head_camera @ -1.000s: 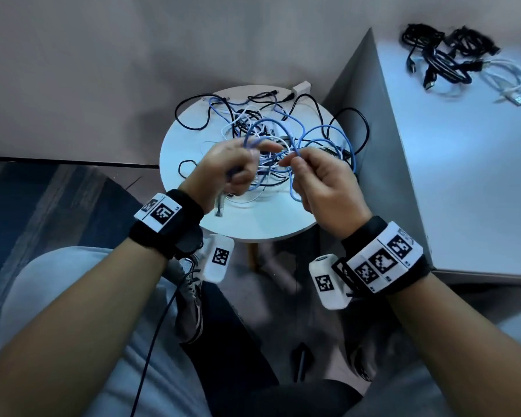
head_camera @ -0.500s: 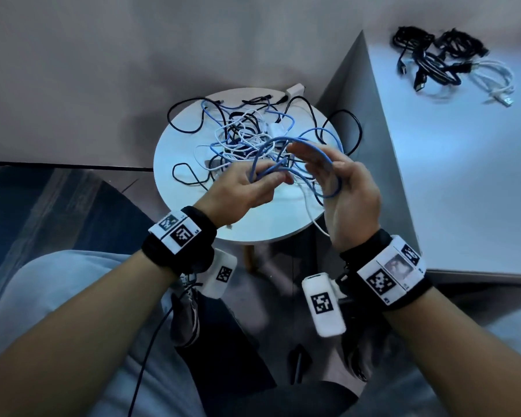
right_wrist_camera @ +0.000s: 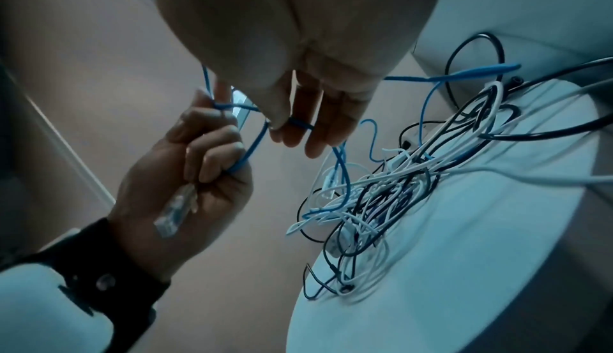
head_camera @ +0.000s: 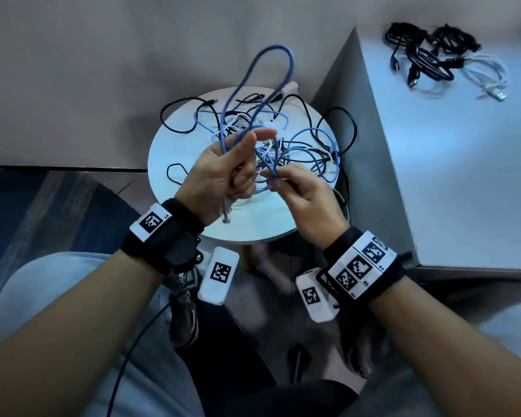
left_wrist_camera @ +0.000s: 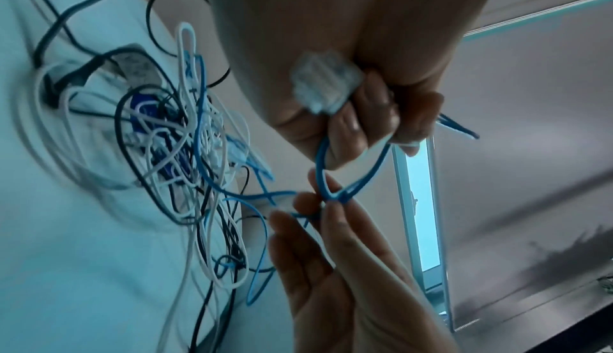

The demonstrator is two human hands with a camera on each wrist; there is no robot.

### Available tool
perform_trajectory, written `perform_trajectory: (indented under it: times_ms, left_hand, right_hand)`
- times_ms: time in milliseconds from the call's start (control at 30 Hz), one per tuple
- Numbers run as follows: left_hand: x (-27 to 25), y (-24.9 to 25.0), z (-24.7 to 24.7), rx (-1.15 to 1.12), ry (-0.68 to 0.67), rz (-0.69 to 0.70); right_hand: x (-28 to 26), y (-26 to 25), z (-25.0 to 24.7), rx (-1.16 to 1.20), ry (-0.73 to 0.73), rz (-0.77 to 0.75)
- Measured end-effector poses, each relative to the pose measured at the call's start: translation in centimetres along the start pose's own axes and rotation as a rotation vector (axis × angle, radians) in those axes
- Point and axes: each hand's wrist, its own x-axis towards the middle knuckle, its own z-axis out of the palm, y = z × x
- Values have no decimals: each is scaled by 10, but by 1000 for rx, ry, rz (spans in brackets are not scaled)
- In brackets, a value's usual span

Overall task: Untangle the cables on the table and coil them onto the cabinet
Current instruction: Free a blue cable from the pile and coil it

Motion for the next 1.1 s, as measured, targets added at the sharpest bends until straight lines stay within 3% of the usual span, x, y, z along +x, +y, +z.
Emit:
perform_trajectory:
  times_ms: [100, 200, 267, 333, 400, 500, 600, 700, 767, 967, 1100]
  left_hand:
    - [1, 3, -8, 180, 52, 10]
    - [-1, -4, -9, 579, 48, 14]
    - [-1, -13, -6, 852, -6, -4]
    - [-3, -19, -3, 943, -46, 9]
    - [-1, -21, -1, 884, -51, 38]
    - [1, -19, 3, 776, 6, 50]
    - [1, -14, 3, 571, 61, 50]
    - [0, -7, 4, 337, -3, 22]
    - [0, -3, 2, 231, -27, -13]
    - [-2, 2, -2, 441, 17, 31]
    - [1, 0, -5, 511, 145, 72]
  right_hand:
    - [5, -8, -5, 145, 116, 53]
    - [9, -21, -11, 177, 192, -4]
    - [8, -32, -12, 293, 145, -31]
    - [4, -43, -13, 472, 48, -10]
    - [-1, -50, -14, 620, -26, 17]
    - [-2, -51, -19, 664, -5, 55]
    - [-1, -38, -21, 414, 54, 97]
    - [-6, -25, -16, 17, -60, -20]
    - [-10, -20, -12, -113, -110, -79]
    - [-6, -19, -12, -134, -48, -117]
    - [-6, -31, -13, 187, 57, -75]
